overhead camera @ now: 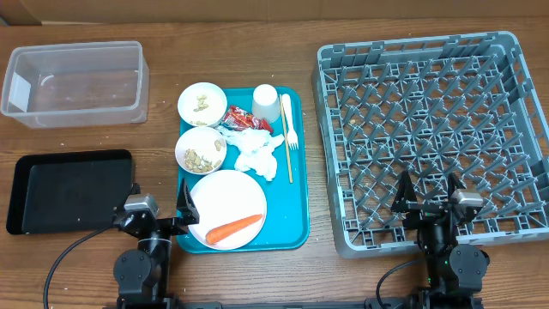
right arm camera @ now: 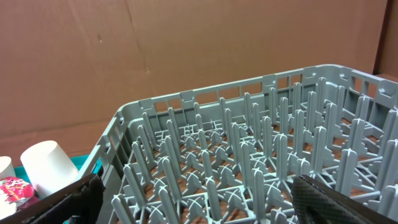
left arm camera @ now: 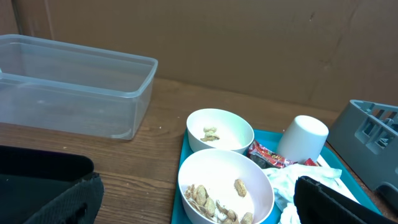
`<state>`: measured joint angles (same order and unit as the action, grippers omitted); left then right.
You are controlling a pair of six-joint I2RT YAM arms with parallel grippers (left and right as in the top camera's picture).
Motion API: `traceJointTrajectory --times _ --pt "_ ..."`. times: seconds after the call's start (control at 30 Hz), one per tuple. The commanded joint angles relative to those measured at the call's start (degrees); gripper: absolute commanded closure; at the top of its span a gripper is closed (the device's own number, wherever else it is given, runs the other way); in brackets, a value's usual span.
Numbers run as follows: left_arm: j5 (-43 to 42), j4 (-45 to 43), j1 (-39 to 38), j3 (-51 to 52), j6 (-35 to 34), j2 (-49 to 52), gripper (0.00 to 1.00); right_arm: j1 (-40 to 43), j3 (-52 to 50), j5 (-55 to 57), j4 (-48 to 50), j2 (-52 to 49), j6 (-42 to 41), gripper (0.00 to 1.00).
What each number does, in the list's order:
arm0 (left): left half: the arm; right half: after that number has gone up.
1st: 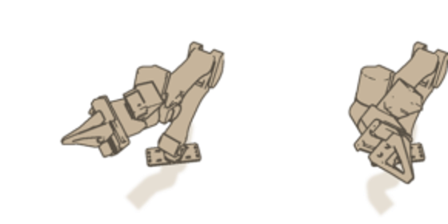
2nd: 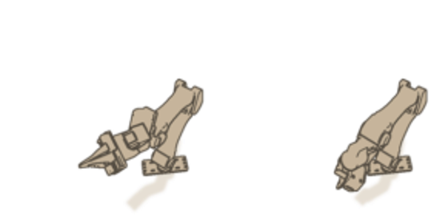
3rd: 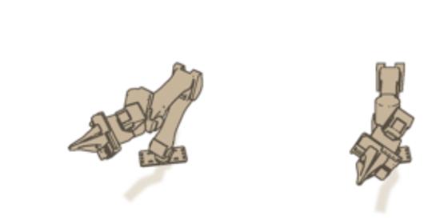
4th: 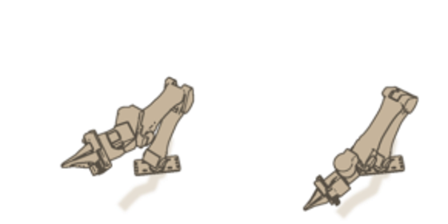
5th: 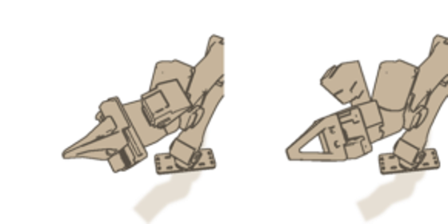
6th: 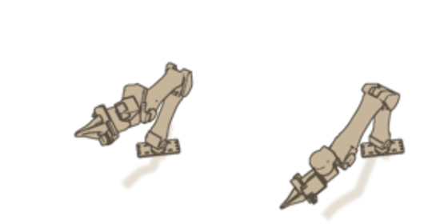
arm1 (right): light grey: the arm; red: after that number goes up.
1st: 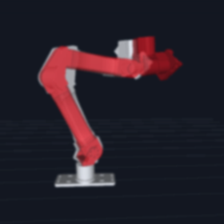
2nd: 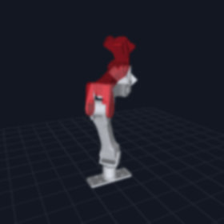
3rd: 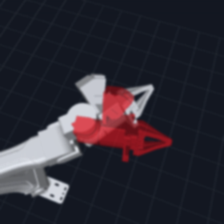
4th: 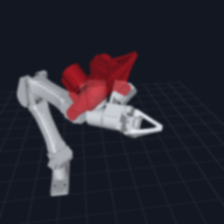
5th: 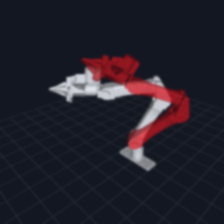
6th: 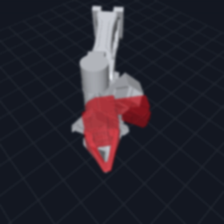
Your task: Sort waste into correct bins and load items into the dishwasher rack
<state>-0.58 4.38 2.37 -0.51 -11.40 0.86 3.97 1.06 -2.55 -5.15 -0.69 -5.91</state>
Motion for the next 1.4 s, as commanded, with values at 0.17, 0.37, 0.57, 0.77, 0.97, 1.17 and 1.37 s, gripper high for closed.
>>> traceJointTrajectory --times 0.17,0.37,0.57,0.77,0.97,1.17,1.37 --pt "0.7 0.1 0.2 0.2 1.1 -0.4 0.0 -0.4 -0.6 0.3 0.5 0.5 0.3 0.0" --pt "-20.6 -1.7 -0.2 0.2 -25.6 -0.4 0.0 -0.4 -0.6 0.3 0.5 0.5 0.3 0.0" --pt "-30.8 -3.1 -0.2 0.1 -31.0 -0.4 0.0 -0.4 -0.6 0.3 0.5 0.5 0.3 0.0" --pt "-41.3 1.9 -0.2 -6.2 -28.3 -0.2 0.0 -0.4 -0.6 0.3 0.5 0.5 0.3 0.0" --pt "-34.8 25.6 -0.2 -25.0 -15.5 7.3 0.0 -0.4 -0.6 0.3 0.5 0.5 0.3 0.0" --pt "-35.0 43.9 -0.2 -37.1 -10.7 21.9 0.0 -0.4 -0.6 0.3 0.5 0.5 0.3 0.0" --pt "-44.5 44.7 -0.2 -41.8 -16.1 31.2 0.0 -0.4 -0.6 0.3 0.5 0.5 0.3 0.0"
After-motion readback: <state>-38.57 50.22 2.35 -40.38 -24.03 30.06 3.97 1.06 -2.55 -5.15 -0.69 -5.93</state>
